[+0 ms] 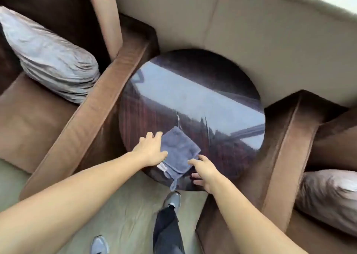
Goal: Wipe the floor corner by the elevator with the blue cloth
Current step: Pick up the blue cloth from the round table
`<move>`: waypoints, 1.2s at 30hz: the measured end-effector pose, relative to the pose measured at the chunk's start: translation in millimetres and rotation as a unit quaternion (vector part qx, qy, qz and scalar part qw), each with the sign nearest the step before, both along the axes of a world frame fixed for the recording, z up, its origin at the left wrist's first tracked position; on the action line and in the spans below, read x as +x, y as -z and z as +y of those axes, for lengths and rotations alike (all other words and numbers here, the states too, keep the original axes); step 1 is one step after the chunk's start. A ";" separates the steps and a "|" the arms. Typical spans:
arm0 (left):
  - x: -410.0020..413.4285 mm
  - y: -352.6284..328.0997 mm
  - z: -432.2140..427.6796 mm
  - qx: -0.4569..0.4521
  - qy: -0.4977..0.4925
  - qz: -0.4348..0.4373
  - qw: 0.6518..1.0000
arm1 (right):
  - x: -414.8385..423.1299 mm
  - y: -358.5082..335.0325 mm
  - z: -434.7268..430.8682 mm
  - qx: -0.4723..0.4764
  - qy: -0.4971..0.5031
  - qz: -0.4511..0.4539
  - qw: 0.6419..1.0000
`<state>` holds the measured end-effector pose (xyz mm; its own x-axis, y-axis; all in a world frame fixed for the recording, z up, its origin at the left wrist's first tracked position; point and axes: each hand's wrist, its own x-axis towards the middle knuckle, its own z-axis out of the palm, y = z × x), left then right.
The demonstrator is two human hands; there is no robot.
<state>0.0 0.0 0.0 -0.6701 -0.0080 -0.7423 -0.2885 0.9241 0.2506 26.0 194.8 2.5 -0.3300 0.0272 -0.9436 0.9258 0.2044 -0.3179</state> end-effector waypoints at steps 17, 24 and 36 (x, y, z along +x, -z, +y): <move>103.0 -20.0 -131.6 0.305 -0.397 0.005 0.866 | 46.3 -51.2 -114.5 -0.216 0.115 0.083 0.966; 228.1 -131.3 -298.6 0.332 -0.470 0.118 0.809 | 121.1 -153.9 -283.0 -0.232 -0.017 0.150 0.961; 493.6 -238.3 -527.0 0.291 -0.696 0.250 0.607 | 297.2 -224.8 -594.6 -0.306 -0.198 0.112 0.925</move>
<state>493.6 -527.0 238.3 -0.4583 -0.6582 -0.5972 -0.4413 -0.4148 0.7958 323.2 -399.9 227.2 -0.3882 -0.6539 -0.6494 0.7147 0.2312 -0.6601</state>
